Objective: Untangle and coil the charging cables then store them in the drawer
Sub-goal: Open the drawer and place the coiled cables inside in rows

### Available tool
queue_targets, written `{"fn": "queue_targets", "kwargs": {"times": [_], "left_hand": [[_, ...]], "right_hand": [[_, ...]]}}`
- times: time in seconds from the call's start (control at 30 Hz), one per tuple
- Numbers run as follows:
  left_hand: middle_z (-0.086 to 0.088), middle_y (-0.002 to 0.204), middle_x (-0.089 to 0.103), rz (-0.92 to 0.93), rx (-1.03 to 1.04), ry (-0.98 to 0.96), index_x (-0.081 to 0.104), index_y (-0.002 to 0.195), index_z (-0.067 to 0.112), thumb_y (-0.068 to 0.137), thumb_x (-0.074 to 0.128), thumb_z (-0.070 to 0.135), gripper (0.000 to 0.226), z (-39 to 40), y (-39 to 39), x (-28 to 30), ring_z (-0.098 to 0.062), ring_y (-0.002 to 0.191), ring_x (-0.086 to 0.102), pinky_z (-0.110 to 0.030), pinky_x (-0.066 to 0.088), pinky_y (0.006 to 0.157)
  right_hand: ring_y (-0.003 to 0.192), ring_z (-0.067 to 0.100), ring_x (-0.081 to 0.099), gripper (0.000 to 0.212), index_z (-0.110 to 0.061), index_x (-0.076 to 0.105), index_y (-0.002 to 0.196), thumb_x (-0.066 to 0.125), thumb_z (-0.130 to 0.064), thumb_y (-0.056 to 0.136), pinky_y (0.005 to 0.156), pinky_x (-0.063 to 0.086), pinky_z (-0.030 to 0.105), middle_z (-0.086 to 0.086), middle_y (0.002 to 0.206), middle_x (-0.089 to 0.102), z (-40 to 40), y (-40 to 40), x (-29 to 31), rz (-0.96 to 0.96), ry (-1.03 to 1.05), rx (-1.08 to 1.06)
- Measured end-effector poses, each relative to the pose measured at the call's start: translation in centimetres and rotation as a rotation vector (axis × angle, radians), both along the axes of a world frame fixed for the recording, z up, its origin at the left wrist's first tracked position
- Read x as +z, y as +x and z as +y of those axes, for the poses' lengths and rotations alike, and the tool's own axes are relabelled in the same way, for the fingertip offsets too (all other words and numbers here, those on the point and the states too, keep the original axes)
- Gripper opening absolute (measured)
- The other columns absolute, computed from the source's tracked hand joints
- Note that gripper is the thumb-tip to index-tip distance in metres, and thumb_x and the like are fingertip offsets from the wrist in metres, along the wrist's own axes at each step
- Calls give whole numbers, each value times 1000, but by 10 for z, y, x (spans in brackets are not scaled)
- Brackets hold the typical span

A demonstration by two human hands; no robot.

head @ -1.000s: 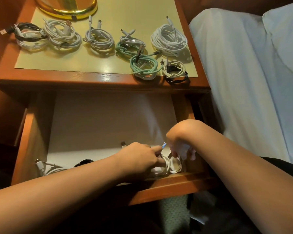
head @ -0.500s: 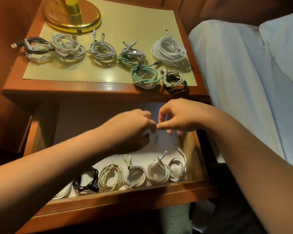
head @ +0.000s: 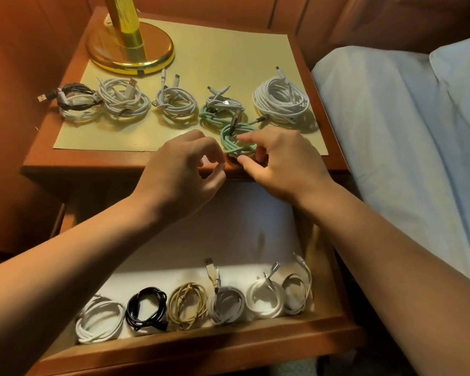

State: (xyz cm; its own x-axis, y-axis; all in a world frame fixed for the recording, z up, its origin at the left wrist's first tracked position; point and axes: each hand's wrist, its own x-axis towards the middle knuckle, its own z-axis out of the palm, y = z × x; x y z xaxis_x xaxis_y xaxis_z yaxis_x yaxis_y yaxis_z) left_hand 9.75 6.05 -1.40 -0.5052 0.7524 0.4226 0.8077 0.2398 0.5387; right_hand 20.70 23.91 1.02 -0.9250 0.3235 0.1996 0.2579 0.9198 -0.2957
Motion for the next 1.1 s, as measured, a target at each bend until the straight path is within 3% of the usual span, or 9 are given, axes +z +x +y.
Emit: {"fn": "queue_targets", "kwargs": {"times": [0.13, 0.3, 0.43, 0.57, 0.67, 0.73, 0.9, 1.1], "left_hand": [[1, 91, 65, -25, -2, 4, 71, 91, 19, 87, 73, 24, 6, 2, 3, -2, -19, 74, 62, -40, 55, 63], [1, 101, 64, 14, 35, -67, 68, 105, 20, 87, 73, 27, 20, 5, 4, -6, -19, 80, 61, -40, 56, 64], [-3, 114, 58, 104, 55, -153, 55, 126, 20, 87, 73, 31, 45, 12, 5, -10, -22, 93, 56, -40, 55, 69], [-9, 111, 58, 159, 72, -168, 49, 132, 15, 85, 76, 29, 56, 19, 7, -12, -26, 86, 56, -34, 48, 62], [-11, 109, 55, 221, 56, -247, 49, 142, 21, 91, 68, 35, 56, 23, 4, -13, -24, 84, 52, -34, 46, 61], [-8, 108, 55, 230, 19, -270, 58, 137, 27, 94, 63, 37, 45, 23, 1, -12, -22, 83, 52, -35, 47, 62], [-3, 97, 64, 173, -12, -224, 74, 102, 18, 95, 69, 34, 18, 19, -4, -1, -25, 76, 63, -37, 53, 58], [10, 84, 59, 243, -20, -203, 76, 89, 22, 91, 72, 30, 9, -5, -13, 29, -12, 61, 49, -20, 31, 51]], "right_hand": [[92, 16, 61, 29, -32, 75, 122, 70, -43, 96, 71, 39, 28, -12, 91, 56, 3, -8, -4, -16, 41, -7], [82, 9, 61, 24, -31, 78, 116, 76, -37, 93, 72, 56, 34, -10, 94, 69, 10, -4, 0, 95, -112, 7], [73, -2, 59, 24, -27, 79, 115, 80, -30, 91, 62, 48, 15, -7, 94, 72, 15, 3, 8, 252, -280, 26], [85, 7, 65, 24, -24, 79, 115, 80, -26, 91, 61, 54, 22, -3, 102, 73, 17, 8, 9, 314, -322, 64], [85, 9, 66, 25, -23, 79, 116, 80, -26, 91, 62, 55, 21, -3, 102, 73, 20, 10, 8, 299, -324, 76], [84, 8, 66, 25, -23, 79, 115, 81, -25, 90, 61, 53, 17, -3, 102, 73, 21, 12, 7, 277, -314, 75], [72, 8, 62, 23, -23, 81, 111, 84, -22, 89, 59, 48, 14, -5, 93, 71, 15, 13, 7, 255, -311, 98], [69, 11, 61, 24, -24, 81, 110, 85, -25, 87, 58, 53, 25, -6, 90, 69, 4, 12, 11, 269, -284, 154]]}}
